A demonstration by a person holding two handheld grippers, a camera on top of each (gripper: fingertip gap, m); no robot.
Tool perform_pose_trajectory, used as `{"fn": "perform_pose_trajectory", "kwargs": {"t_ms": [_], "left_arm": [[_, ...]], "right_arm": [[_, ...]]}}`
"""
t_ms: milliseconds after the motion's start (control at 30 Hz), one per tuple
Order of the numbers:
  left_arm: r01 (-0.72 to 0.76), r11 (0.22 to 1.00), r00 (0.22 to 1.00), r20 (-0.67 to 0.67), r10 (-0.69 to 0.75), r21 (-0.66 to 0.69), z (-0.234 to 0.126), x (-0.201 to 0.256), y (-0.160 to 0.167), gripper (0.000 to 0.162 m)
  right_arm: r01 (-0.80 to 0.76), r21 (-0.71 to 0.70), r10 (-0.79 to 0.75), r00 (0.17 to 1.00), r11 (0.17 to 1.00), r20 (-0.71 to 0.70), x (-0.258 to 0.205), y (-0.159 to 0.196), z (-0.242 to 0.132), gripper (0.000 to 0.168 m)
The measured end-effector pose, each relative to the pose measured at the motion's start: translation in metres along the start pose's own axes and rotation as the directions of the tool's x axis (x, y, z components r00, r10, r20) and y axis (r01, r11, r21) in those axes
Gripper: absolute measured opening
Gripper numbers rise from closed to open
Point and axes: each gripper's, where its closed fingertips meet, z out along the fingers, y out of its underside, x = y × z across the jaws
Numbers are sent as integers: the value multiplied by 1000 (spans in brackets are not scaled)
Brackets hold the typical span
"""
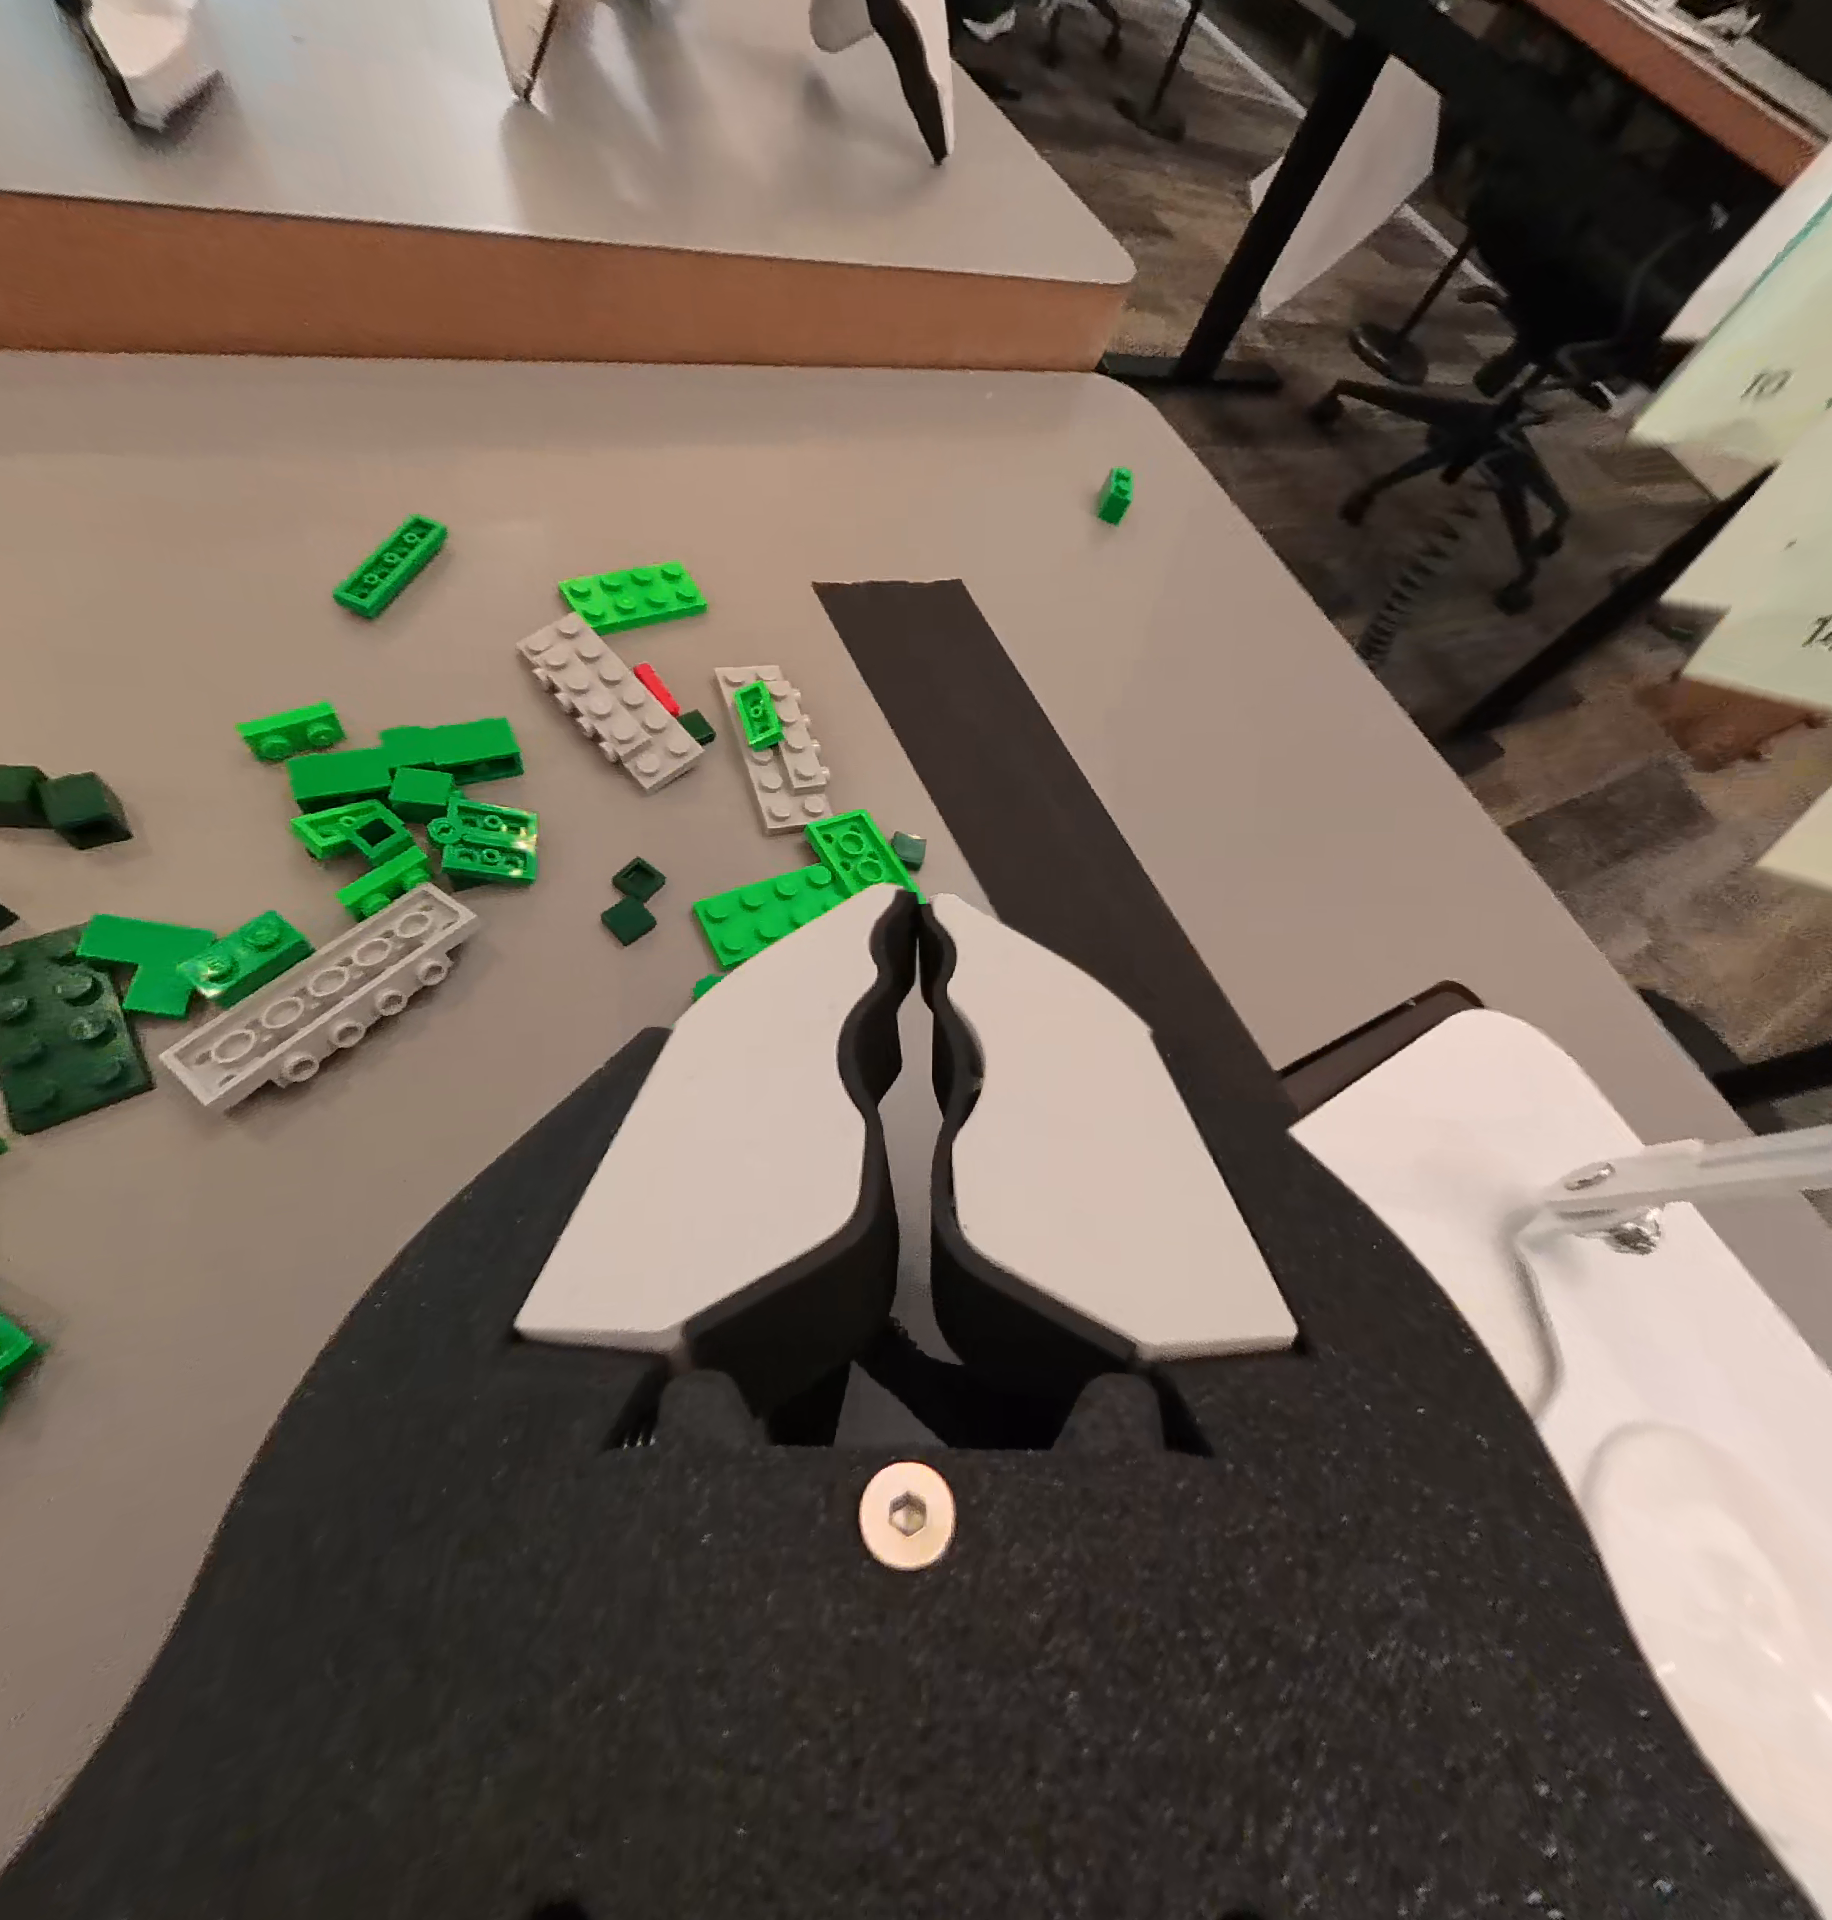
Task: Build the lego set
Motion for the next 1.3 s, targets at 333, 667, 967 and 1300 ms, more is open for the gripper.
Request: {"fn": "perform_pose_trajectory", "kwargs": {"t_ms": [333,667,967,1300], "left_arm": [[-1,1000,1000,-20,1,2,0,3,0,18],[-76,997,995,-58,77,14,1,15,-3,18],[-197,980,971,-132,200,39,2,36,-6,18],[-169,984,975,-137,177,64,0,35,-10,18]], "right_arm": [[-22,105,27,998,994,-52,7,-8,-9,6],[217,64,-208,970,974,-127,-8,-6,-6,8],[191,94,-177,974,977,-144,-4,-9,-9,8],[201,95,-186,972,975,-144,-5,-9,-9,10]]}}
